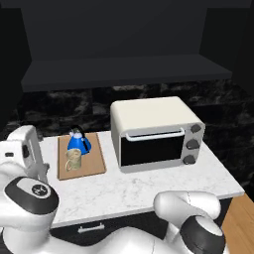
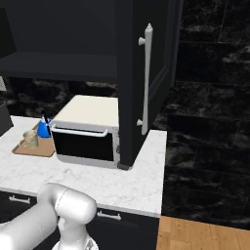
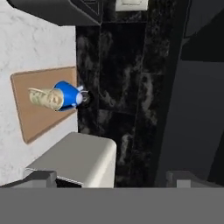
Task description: Pick the kettle from the counter and place it on the tray. Then pick the mug from the cabinet and place it on the tray. Then close the cabinet doors.
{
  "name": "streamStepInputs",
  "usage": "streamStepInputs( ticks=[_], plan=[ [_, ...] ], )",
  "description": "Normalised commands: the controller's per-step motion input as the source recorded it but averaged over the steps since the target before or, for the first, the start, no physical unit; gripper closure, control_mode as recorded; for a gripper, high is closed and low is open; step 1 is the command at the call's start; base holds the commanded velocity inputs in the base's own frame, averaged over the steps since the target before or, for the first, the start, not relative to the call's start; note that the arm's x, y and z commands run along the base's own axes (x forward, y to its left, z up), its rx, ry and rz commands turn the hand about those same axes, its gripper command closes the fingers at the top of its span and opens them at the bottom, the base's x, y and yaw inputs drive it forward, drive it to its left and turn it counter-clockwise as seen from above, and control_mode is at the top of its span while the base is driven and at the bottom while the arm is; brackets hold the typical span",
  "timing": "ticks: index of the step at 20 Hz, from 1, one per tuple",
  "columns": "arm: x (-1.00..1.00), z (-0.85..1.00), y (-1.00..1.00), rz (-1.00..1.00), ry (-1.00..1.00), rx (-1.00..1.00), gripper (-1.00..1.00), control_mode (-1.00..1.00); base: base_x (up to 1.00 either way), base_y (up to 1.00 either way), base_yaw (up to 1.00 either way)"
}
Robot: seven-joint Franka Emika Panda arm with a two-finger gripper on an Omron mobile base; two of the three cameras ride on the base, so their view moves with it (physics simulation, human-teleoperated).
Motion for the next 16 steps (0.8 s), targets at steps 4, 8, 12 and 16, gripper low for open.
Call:
streamStepInputs(
  ticks=[4,8,12,16],
  plan=[
    [-1.00,-0.95,0.35,0.19,-0.20,-0.54,-1.00,-1.00,0.00,0.00,0.00],
    [-0.32,-0.31,0.40,0.06,-0.24,-0.38,-1.00,-1.00,0.00,0.00,0.00],
    [0.52,-0.10,0.69,0.00,-0.08,-0.23,-1.00,-1.00,0.00,0.00,0.00],
    [0.48,-0.34,0.87,0.00,-0.01,-0.28,-1.00,-1.00,0.00,0.00,0.00]
  ],
)
